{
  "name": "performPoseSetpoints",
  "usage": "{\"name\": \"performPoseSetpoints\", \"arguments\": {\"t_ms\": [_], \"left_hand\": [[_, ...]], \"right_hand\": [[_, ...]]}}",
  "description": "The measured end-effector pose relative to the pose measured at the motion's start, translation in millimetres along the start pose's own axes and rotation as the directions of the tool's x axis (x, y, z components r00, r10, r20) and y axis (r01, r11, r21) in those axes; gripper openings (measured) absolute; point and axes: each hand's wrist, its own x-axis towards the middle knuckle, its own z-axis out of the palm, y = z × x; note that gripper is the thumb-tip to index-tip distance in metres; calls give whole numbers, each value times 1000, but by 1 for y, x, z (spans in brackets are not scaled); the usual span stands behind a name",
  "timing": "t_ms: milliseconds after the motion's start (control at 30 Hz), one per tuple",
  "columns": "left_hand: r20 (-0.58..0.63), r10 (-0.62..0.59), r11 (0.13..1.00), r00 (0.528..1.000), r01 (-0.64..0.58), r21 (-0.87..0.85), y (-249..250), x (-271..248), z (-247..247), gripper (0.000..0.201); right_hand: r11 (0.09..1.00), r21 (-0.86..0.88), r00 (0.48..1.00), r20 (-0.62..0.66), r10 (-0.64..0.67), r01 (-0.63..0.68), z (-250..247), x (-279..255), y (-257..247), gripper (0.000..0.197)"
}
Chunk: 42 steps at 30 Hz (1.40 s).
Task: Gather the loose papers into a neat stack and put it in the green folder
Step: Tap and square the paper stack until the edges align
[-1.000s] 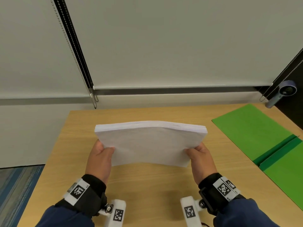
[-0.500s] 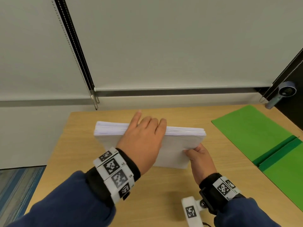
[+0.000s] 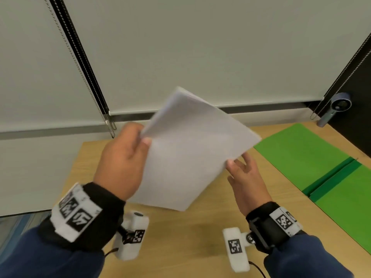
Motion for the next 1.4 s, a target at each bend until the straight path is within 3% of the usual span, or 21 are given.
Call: {"name": "performPoseSetpoints", "arguments": {"t_ms": [67,133,200,300,433,567,633,700,767,833,933,1000,1200,1333,1400], "left_hand": [[-46,-148,938,988,126,-324,-10,-8,-1,13],[-47,-254,846,966,198,-495,-21,-18,7,20],[-40,-339,770,940,253,-585,-32,-29,17,21],[-44,-357,731,933,251,-634,-46,-41,28,24],[9,-425,713,905,341,-612,-68,-52,41,38],[63,-470,695,880,413,-589,-77,-54,45,25],[29,-430,720,902,362,-593,-68,-45,38,27],[-58,-336,758,940,233,-609,-52,-32,27,31],[-138,-215,796,967,92,-598,-42,-23,16,42],[-160,-123,854,979,22,-520,-37,-19,10,60],[-185,-7,947,983,-53,-316,-36,-20,10,53],[-195,1,961,981,-55,-270,-36,-23,12,48],[-207,-90,942,974,16,-335,-28,-27,13,47],[-222,-140,925,965,48,-376,-27,-26,16,45],[-261,-142,930,955,39,-365,-20,-23,16,45]], "right_hand": [[993,111,993,108,-42,30,13,-4,-16,52],[994,53,986,134,-101,94,27,-10,-27,19],[986,-15,977,138,-160,164,34,-15,-30,17],[975,-39,965,156,-211,219,40,-20,-29,18],[978,-124,981,117,-152,166,37,-22,-9,19],[981,-175,996,56,-73,82,37,-24,3,17],[976,-181,992,57,-115,124,41,-24,-3,19],[952,-178,968,77,-239,249,47,-23,-15,30],[877,-226,905,131,-404,424,53,-24,-26,55],[732,-368,818,218,-532,573,56,-24,-32,73],[547,-498,722,281,-633,673,53,-19,-31,67],[512,-520,700,269,-662,683,52,-17,-30,56],[589,-486,742,218,-634,646,54,-20,-31,48],[838,-256,876,116,-469,482,59,-22,-34,53],[871,-190,892,110,-439,452,63,-25,-40,51]]}}
